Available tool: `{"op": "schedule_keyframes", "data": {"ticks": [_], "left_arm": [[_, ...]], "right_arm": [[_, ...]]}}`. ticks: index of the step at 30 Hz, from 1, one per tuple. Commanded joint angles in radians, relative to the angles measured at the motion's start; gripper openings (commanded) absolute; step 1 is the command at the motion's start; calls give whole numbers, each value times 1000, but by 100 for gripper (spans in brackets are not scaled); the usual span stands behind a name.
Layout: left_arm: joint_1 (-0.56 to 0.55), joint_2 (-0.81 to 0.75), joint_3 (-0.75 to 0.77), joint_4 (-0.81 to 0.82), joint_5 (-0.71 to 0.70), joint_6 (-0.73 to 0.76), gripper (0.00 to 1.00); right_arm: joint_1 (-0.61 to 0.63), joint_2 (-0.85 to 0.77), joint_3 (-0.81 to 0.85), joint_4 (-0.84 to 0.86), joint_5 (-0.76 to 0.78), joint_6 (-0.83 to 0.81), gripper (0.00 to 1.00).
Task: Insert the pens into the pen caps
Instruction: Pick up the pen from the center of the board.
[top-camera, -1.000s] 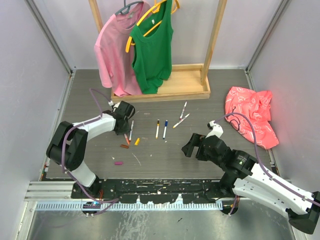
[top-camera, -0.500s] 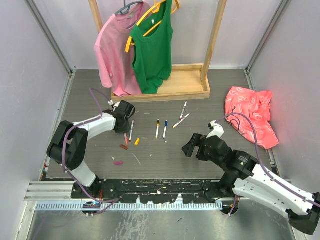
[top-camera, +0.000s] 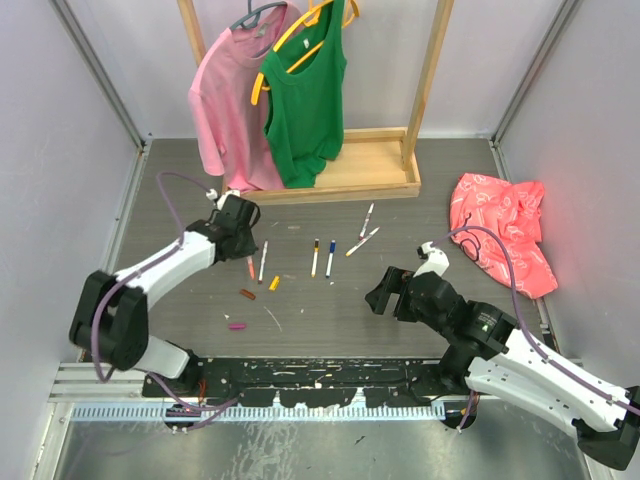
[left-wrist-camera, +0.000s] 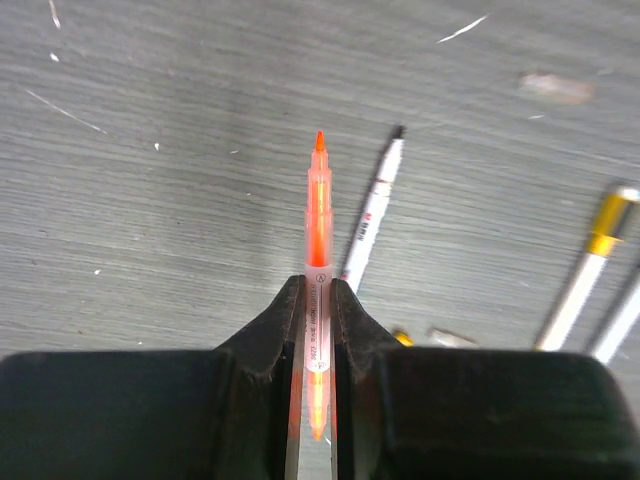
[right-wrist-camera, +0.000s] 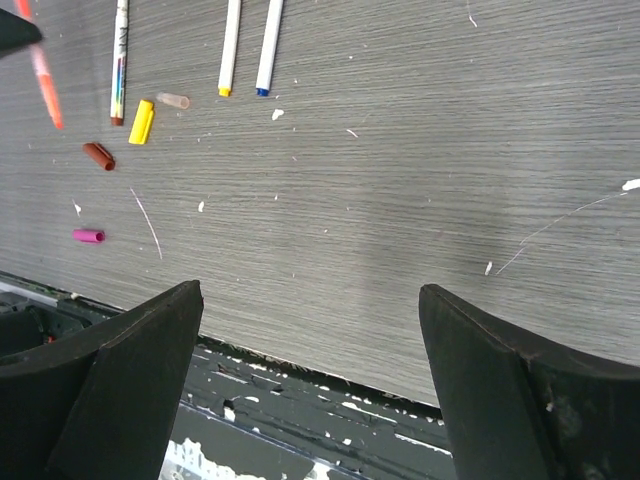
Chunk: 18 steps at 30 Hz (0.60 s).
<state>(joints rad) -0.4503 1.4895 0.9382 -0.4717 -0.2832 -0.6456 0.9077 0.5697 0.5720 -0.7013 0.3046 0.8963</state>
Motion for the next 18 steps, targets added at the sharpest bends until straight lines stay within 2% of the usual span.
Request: {"op": "schedule_keyframes", "data": {"ticks": [1,5,9,12,18], "left_arm": [[5,-188,-18,48,71,47,1],[2,-369,-54,83,224,50,1],[-35,-486,-81,94,349,11,0],[-103,-558,-97,95,343,-31,0],[-261,-668,-157,143,245,-149,0]], "right_arm": [[-2,13,46,59,17,-47,94],[-1,35,49,187,-61,-106,94],[-1,84,47,374,-189,-139,94],[-1,135,40,485,-259,-135,93],[4,251,5,782,-371,-68,88]]}}
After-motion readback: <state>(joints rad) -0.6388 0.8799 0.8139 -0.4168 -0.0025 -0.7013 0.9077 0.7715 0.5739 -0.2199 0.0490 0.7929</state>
